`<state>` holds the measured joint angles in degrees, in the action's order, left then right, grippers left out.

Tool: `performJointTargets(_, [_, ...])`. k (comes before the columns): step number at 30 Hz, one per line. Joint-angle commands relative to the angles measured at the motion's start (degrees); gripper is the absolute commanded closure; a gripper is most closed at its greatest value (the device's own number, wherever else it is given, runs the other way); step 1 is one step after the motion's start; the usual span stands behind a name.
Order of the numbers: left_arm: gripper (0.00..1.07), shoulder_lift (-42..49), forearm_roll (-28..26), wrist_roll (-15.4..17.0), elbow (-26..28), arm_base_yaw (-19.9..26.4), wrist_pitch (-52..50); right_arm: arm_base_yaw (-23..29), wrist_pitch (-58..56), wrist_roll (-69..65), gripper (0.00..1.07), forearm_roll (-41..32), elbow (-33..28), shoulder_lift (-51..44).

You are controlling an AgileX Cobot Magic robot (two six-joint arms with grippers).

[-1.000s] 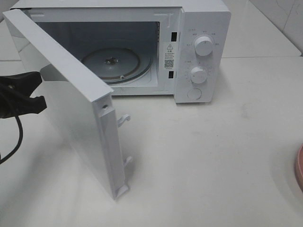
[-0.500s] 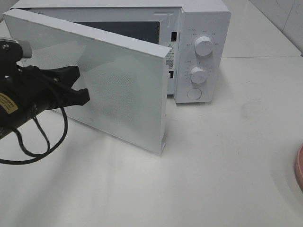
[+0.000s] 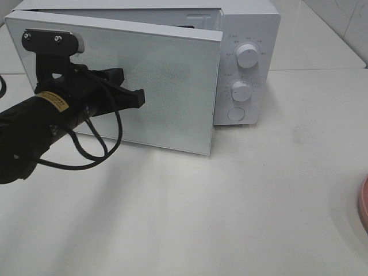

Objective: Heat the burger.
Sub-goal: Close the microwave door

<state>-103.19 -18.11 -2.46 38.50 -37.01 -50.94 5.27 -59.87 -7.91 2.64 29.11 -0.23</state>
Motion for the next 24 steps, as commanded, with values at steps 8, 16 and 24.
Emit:
performJointTargets(8, [1.07, -4.58, -4.93, -3.95, 10.08, -3.09, 3.38, -0.46, 0.40, 0.86, 0.32, -0.23, 0.00, -1.49])
performJointTargets(16, [1.07, -8.02, -7.10, -3.95, 17.19, -3.09, 8.02, -0.46, 0.40, 0.86, 0.32, -0.23, 0.00, -1.49])
performJointTargets(24, [1.07, -10.54, -8.77, -4.35, 21.60, -3.09, 9.45, -0.46, 0.40, 0.86, 0.32, -0.23, 0.00, -1.49])
